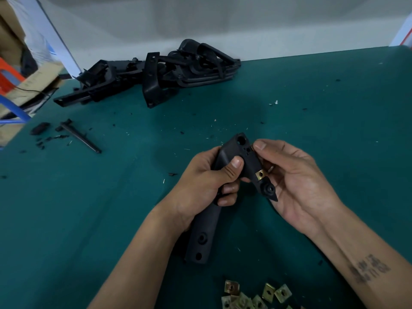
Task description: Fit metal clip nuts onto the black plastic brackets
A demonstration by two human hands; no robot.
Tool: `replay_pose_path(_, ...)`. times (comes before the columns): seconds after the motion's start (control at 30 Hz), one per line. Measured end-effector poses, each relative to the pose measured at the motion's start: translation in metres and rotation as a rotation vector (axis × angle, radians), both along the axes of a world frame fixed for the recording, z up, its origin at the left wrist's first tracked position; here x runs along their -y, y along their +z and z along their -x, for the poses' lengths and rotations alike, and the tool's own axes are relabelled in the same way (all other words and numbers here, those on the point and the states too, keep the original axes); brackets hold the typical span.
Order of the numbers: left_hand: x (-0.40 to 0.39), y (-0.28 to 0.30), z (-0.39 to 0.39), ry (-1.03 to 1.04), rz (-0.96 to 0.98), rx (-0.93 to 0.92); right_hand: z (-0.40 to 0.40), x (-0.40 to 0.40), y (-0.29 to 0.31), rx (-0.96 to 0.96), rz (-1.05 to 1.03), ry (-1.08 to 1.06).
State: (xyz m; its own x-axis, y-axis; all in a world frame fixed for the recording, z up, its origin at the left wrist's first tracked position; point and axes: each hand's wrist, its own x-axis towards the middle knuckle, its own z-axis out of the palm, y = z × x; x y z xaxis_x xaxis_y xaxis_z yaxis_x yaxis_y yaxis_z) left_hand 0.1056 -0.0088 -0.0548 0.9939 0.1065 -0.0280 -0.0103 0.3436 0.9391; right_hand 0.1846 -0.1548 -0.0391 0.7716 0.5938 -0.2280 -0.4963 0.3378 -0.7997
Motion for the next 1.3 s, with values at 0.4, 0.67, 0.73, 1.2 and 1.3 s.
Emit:
replay_pose_path(0.4,0.001,0.0,0.001,0.01,-0.069,0.004,0.016,-0.005,0.002,-0.054,-0.046,-0.099)
replay_pose_path(0.67,0.002,0.001,0.002,0.018,-0.069,0.01,0.024,-0.01,0.006,0.028,-0.025,-0.203)
replay_pose_path(0.73,0.001,0.001,0.002,0.016,-0.069,0.019,0.025,-0.009,0.005,0.082,-0.015,-0.206)
replay_pose_path(1.2,0.001,0.001,0.001,0.004,-0.052,0.031,0.024,-0.007,0.008,0.093,-0.064,-0.123)
replay_pose_path(1.3,0.001,0.001,0.002,-0.014,-0.049,0.035,0.024,-0.006,0.007,0.109,-0.032,-0.116)
